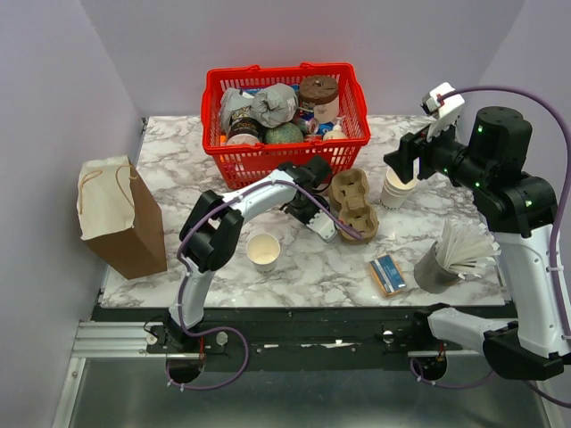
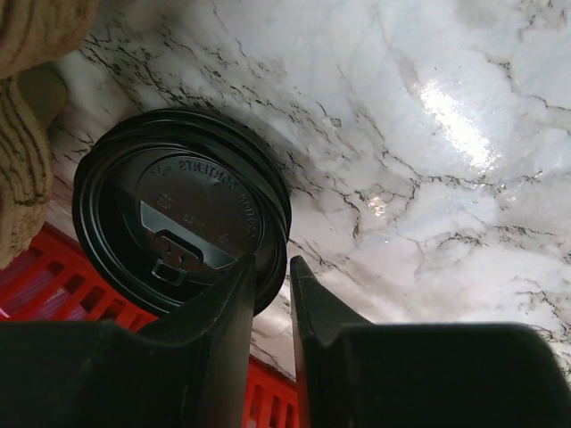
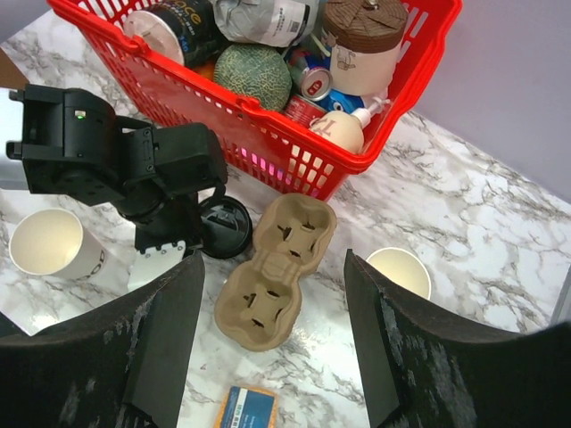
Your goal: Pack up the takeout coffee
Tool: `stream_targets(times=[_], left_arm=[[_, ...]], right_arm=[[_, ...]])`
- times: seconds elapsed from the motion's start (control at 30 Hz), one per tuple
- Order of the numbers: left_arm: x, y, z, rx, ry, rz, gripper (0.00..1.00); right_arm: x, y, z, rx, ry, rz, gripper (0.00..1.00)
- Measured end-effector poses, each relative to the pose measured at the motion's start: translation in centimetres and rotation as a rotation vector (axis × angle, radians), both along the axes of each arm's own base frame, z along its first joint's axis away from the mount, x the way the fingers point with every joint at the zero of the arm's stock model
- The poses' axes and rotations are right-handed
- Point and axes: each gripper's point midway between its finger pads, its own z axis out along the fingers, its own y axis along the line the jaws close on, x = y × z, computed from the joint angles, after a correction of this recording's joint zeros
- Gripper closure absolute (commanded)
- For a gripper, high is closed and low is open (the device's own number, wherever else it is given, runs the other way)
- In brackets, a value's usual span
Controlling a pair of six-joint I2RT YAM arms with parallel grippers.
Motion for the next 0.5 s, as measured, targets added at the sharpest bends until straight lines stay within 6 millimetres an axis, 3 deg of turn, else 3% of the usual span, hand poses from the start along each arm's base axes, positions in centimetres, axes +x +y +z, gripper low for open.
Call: stream_targets(times=[0.5], left_arm=[[0.65, 0.69, -0.74, 0.042, -0.021, -0.011, 0.85]], right_arm=[[0.92, 0.11, -0.85, -0.009, 0.028, -0.005, 0.28]])
